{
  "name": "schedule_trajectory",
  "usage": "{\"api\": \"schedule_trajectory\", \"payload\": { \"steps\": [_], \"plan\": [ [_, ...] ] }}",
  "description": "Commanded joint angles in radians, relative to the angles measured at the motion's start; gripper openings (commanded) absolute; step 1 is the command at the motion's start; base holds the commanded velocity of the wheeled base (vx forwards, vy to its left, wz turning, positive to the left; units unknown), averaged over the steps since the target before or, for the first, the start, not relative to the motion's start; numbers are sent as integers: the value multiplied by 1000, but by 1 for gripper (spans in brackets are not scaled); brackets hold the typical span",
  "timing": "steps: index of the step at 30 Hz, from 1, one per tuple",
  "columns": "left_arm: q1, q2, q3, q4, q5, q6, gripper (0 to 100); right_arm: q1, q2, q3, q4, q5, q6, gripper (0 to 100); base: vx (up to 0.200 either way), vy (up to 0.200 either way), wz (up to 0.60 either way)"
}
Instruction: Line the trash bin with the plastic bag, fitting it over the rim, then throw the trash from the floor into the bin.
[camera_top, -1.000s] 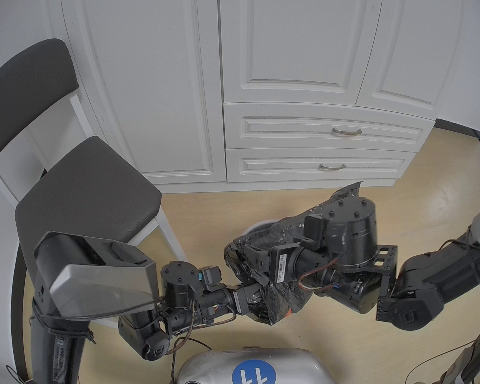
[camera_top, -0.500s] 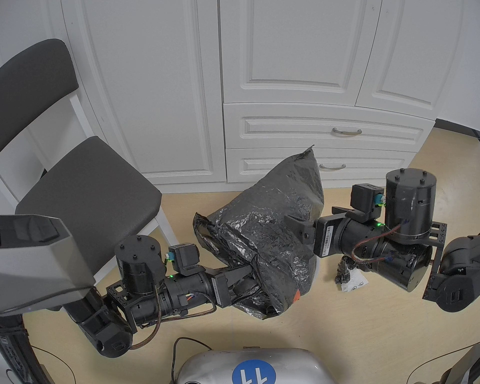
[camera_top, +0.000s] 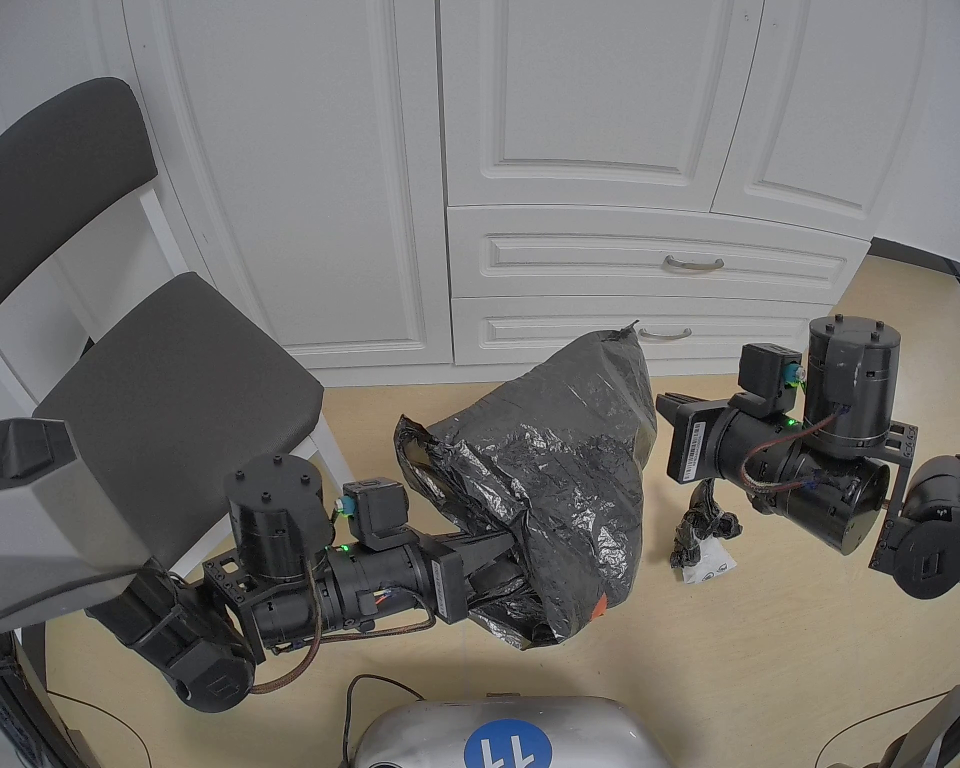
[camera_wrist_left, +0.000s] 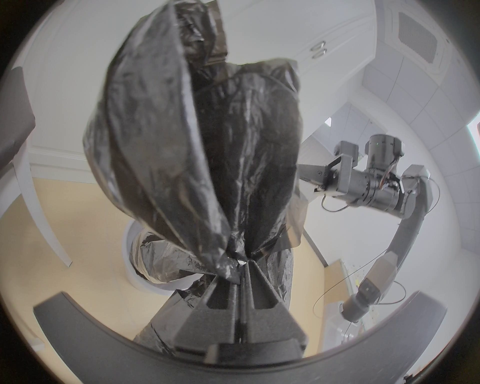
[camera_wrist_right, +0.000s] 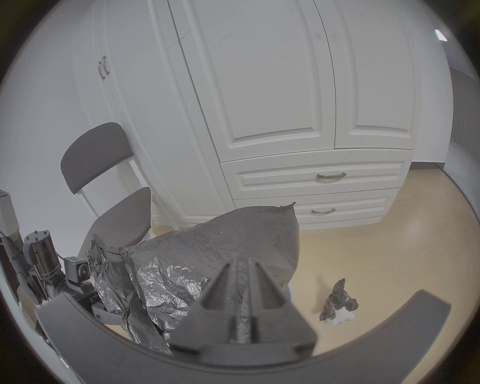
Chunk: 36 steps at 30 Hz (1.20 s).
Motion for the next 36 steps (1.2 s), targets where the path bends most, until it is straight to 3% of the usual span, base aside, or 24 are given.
{"api": "schedule_trajectory", "payload": {
  "steps": [1,2,3,5,8,12,17,18,19,21,22,28,36],
  "plan": [
    [7,14,-60,70,-2,44,0,-37,-35,1,27,2,-16,0,0,0,0],
    [13,-10,-102,179,-2,74,0,-48,-55,-2,61,4,-20,0,0,0,0],
    [13,-18,-112,202,-2,80,0,-51,-58,-4,66,7,-20,0,0,0,0],
    [16,-81,-209,435,-2,139,0,-83,-89,-4,98,54,-22,0,0,0,0],
    [20,-119,-319,676,-19,226,0,-120,-123,4,122,99,-36,0,0,0,0],
    [34,-150,-416,875,-65,352,0,-201,-147,17,151,165,-85,0,0,0,0],
    [62,-130,-453,914,-72,452,0,-310,-141,45,153,317,-129,0,0,0,0],
    [62,-130,-453,914,-72,452,0,-310,-141,45,153,317,-129,0,0,0,0],
    [77,-105,-477,912,-72,462,0,-358,-115,47,155,378,-155,0,0,0,0],
    [79,-102,-484,912,-72,462,0,-364,-107,47,155,387,-158,0,0,0,0],
    [88,-96,-507,918,-71,456,0,-390,-48,36,144,422,-163,0,0,0,0],
    [97,-107,-485,924,-57,444,0,-392,55,7,139,430,-157,0,0,0,0],
    [91,-175,-404,909,-16,360,0,-395,155,-55,139,426,-132,0,0,0,0]
  ]
}}
